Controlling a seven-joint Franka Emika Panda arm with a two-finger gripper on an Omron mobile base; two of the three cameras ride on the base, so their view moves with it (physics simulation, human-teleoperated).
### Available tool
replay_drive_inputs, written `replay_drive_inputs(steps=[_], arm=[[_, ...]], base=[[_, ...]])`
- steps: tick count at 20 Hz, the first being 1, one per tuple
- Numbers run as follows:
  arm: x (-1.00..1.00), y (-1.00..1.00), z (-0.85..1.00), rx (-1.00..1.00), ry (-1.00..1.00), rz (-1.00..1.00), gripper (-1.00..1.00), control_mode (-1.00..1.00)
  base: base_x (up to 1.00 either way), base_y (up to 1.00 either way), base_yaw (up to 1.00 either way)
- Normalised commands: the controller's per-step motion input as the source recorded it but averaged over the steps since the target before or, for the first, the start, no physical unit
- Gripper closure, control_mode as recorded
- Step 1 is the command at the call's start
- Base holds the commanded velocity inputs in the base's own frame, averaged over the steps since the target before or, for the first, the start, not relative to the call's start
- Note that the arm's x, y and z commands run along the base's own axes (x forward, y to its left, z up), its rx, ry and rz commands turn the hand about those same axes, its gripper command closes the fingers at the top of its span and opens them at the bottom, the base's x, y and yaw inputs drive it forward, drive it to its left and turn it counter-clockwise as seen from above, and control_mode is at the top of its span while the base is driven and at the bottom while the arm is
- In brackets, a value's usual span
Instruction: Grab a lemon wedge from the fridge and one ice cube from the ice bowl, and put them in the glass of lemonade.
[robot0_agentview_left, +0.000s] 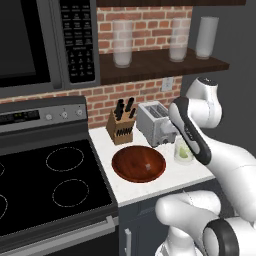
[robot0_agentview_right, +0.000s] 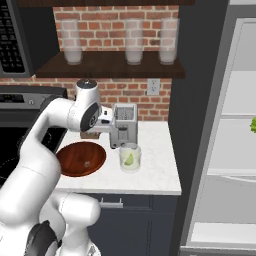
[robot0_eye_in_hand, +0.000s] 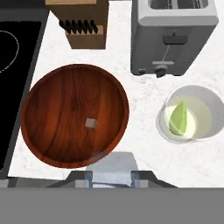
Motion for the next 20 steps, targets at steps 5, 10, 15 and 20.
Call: replay_drive_inputs(steps=[5,10,15,20], arm=[[0.1,-1.0,0.0,-0.02,0.0,-0.03,1.0,-1.0],[0.4,-0.87,-0.11,0.0,0.04,-0.03,1.0,-1.0],[0.42,-0.25,-0.23,0.0,0.14,-0.01,1.0,-1.0],[0.45,0.1,-0.18,-0.05,0.17,-0.03,1.0,-1.0]], base=[[0.0,0.0,0.0],[0.0,0.0,0.0],[0.0,0.0,0.0],[0.0,0.0,0.0]])
